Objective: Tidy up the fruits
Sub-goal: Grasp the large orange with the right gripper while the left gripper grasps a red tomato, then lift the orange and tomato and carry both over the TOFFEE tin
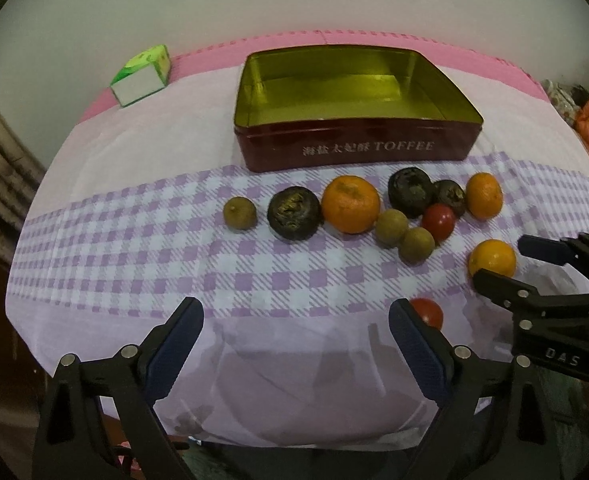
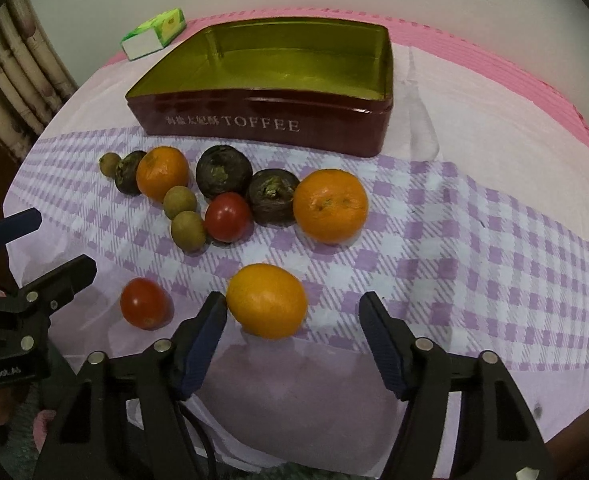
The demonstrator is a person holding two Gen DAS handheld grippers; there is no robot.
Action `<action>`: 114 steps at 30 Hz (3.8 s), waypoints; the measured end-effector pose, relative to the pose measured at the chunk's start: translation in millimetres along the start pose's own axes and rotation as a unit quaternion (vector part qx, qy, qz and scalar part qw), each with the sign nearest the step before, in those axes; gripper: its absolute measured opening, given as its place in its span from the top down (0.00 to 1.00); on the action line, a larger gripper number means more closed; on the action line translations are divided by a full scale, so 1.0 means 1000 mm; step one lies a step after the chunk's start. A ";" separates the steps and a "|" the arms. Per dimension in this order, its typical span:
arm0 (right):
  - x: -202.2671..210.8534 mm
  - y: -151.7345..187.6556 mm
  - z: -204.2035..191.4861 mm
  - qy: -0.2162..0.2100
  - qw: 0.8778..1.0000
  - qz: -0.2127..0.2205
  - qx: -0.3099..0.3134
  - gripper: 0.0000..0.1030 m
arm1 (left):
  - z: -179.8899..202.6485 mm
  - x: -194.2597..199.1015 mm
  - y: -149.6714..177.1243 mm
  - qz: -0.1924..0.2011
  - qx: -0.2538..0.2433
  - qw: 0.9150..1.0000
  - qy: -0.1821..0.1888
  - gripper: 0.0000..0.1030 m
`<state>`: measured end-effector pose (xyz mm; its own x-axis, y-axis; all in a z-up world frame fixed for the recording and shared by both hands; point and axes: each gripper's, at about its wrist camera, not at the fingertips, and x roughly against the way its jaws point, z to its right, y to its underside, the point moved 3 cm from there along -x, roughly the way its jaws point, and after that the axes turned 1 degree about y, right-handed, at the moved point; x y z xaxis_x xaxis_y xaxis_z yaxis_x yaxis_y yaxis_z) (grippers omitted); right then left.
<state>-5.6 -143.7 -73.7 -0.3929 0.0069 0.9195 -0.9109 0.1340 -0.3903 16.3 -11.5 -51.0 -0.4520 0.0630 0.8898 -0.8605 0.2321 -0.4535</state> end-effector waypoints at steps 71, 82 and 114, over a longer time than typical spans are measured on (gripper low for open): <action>0.009 0.014 0.056 0.039 0.998 -0.018 -0.043 0.63 | 0.066 -0.038 0.000 -0.104 -0.054 0.993 0.026 0.41; 0.009 0.014 0.054 0.041 0.998 -0.020 -0.041 0.63 | 0.056 -0.038 0.002 -0.106 -0.042 0.993 0.037 0.62; 0.011 0.018 0.058 0.038 0.998 -0.016 -0.043 0.64 | 0.041 -0.037 -0.003 -0.096 -0.004 0.995 0.036 0.70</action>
<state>-33.9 -198.7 -73.9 -0.3505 0.0757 0.9335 -0.9074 0.2194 -0.3585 25.7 -54.5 -84.8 -0.2621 0.0855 0.9612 -0.9274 0.2533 -0.2754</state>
